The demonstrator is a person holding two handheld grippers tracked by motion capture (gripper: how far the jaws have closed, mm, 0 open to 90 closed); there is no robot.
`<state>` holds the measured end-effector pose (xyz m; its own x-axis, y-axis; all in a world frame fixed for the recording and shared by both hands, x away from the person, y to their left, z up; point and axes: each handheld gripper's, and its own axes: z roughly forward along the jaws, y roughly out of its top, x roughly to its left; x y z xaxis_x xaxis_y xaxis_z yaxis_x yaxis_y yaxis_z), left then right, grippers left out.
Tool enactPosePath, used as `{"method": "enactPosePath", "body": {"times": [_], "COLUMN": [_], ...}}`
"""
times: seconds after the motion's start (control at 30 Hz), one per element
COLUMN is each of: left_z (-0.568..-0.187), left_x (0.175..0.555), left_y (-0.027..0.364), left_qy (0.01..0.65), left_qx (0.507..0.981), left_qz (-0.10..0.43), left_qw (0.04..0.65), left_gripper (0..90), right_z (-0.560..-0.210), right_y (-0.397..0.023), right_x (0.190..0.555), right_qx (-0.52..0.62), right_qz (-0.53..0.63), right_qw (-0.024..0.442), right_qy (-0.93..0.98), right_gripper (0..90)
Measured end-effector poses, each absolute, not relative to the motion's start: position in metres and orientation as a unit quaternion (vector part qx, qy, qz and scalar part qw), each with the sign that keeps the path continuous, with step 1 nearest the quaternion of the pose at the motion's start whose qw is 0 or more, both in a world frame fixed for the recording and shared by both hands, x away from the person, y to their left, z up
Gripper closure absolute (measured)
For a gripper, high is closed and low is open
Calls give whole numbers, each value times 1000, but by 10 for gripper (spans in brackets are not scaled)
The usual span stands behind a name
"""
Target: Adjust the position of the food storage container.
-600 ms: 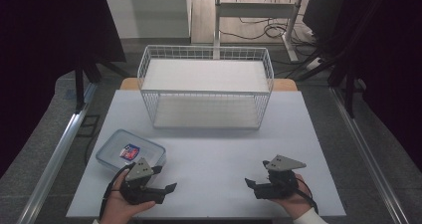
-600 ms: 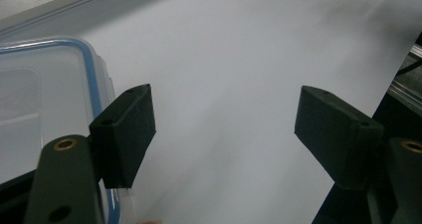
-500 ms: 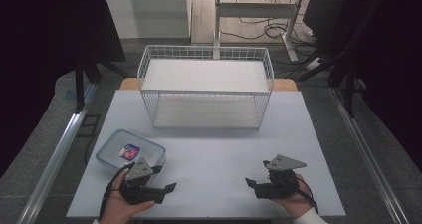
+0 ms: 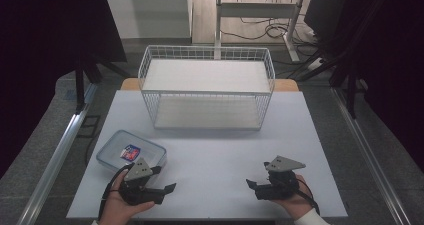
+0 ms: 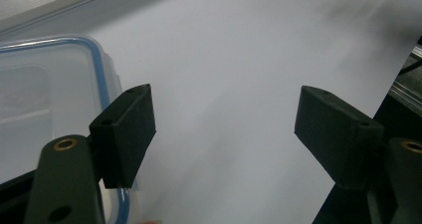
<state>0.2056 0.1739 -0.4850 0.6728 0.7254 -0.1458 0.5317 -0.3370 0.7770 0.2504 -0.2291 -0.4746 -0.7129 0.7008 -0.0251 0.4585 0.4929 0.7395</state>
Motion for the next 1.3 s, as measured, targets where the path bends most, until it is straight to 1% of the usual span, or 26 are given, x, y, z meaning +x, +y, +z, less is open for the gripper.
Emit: {"method": "enactPosePath", "body": {"times": [0.3,0.53,0.7,0.97,1.3], "left_z": [-478,-465,-449,-431,-429], "left_x": [203,212,224,243,260], "left_y": [176,181,191,212,247], "left_qy": [394,400,413,440,479], "left_qx": [803,806,802,802,788], "left_qz": [117,108,114,129,139], "left_qw": [431,422,417,382,361], "left_gripper": [239,239,240,247,271], "right_z": [-471,-470,-470,-466,-468], "right_y": [-225,-223,-226,-238,-239], "right_x": [248,248,250,251,253], "right_qx": [337,332,326,347,353], "right_qz": [373,370,369,377,371], "right_qw": [166,164,166,169,172], "right_qy": [849,852,855,842,841], "right_gripper": [168,169,169,173,173]}}
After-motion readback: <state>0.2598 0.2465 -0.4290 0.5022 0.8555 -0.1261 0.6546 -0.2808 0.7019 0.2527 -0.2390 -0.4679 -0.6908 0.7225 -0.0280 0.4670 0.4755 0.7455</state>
